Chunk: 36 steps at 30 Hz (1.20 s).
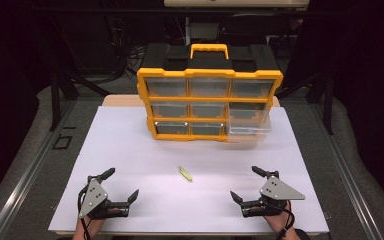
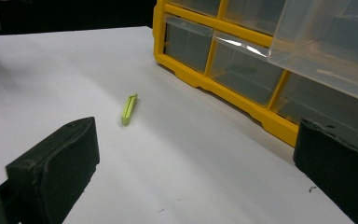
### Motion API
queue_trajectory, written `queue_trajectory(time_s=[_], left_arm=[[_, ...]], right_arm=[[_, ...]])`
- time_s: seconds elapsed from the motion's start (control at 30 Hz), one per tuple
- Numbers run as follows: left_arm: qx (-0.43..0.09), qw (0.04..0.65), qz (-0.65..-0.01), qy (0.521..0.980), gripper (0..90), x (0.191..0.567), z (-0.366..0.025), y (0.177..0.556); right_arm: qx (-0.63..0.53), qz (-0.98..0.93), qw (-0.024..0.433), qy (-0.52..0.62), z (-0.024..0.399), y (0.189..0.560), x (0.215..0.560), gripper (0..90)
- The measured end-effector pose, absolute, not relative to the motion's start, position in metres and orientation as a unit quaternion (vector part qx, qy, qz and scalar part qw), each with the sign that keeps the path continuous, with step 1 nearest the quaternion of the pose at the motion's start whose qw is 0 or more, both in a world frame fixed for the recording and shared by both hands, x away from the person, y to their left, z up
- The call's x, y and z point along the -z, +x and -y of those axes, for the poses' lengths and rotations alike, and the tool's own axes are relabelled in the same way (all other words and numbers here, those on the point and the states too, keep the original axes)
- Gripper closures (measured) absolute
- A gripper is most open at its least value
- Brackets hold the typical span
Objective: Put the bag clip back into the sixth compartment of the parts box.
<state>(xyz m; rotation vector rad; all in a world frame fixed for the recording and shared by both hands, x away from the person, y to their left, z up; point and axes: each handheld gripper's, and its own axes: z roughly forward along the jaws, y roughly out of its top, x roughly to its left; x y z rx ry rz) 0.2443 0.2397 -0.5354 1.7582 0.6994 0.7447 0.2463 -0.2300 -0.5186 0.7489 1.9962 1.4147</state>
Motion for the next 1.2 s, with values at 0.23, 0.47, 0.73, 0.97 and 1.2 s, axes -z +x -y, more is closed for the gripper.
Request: queue_trajectory(time_s=[0.23,0.47,0.73,0.97,1.2], left_arm=[[-0.312,0.526,-0.295,0.734,0.0,0.536,-0.241,0.245],[-0.313,0.525,-0.296,0.735,0.0,0.536,-0.241,0.245],[-0.313,0.524,-0.297,0.734,0.0,0.535,-0.241,0.244],[-0.316,0.522,-0.3,0.733,0.0,0.535,-0.243,0.243],[-0.314,0.523,-0.299,0.734,0.0,0.535,-0.241,0.244]], right_arm=[[-0.505,-0.763,0.284,0.287,0.217,0.256,0.522,0.0],[-0.488,-0.774,0.272,0.3,0.203,0.264,0.525,0.0],[-0.469,-0.787,0.261,0.303,0.186,0.273,0.525,0.0],[-0.462,-0.793,0.252,0.307,0.169,0.28,0.524,0.0],[-0.452,-0.801,0.243,0.309,0.156,0.285,0.525,0.0]])
